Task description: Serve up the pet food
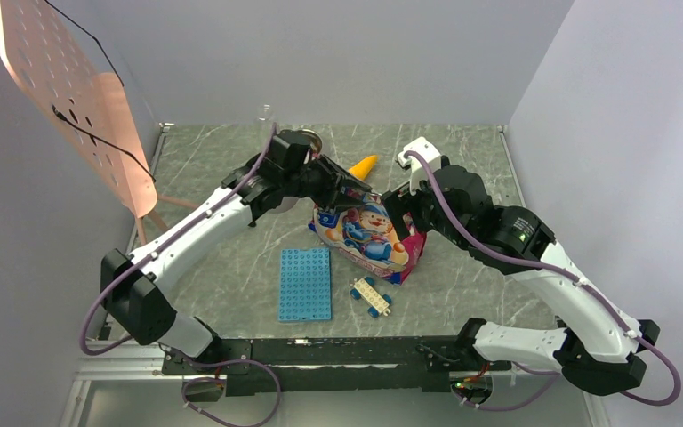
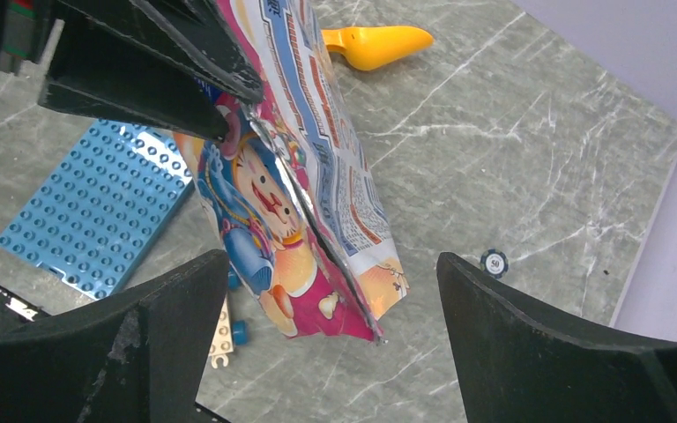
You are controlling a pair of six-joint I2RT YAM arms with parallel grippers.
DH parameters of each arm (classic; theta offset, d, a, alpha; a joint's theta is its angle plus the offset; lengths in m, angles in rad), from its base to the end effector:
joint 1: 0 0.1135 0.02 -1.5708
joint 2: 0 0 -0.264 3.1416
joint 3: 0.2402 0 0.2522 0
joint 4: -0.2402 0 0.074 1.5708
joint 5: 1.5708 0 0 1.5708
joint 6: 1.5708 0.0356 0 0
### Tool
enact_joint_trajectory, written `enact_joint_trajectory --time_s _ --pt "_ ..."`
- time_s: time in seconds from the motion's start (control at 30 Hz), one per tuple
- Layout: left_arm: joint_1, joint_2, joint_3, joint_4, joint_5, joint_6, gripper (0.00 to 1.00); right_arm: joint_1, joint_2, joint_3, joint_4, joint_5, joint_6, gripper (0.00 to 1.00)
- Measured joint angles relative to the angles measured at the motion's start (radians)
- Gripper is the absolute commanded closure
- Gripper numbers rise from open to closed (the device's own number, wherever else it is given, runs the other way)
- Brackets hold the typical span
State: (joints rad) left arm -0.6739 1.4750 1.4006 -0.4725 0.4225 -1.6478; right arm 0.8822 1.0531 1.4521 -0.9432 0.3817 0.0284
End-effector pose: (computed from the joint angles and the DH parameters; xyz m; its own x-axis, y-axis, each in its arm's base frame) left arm 0.2522 -0.2201 0.3625 -0.8091 -0.5176 0.2783 -0.4700 0.2856 -0.8352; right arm 0.1267 0.1331 0.4379 -0.3435 -0.3759 -0.8607 -0.5045 0.8468 -0.1685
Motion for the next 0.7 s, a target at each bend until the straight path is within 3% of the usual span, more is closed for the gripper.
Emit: enact_joint_trajectory --time_s 0.23,0.57,0.7 --pt "-0.011 0.023 0.006 0.047 -0.023 -0.018 0.59 0.0 0.002 0.0 0.001 -0.007 -0.002 0.1" --pt "-0.015 0.023 0.018 0.068 -0.053 -0.022 0.5 0.0 0.002 -0.001 0.002 -0.021 -0.01 0.1" --pt "-0.015 0.024 0.018 0.071 -0.054 -0.035 0.56 0.0 0.004 -0.003 0.002 -0.021 -0.02 0.1"
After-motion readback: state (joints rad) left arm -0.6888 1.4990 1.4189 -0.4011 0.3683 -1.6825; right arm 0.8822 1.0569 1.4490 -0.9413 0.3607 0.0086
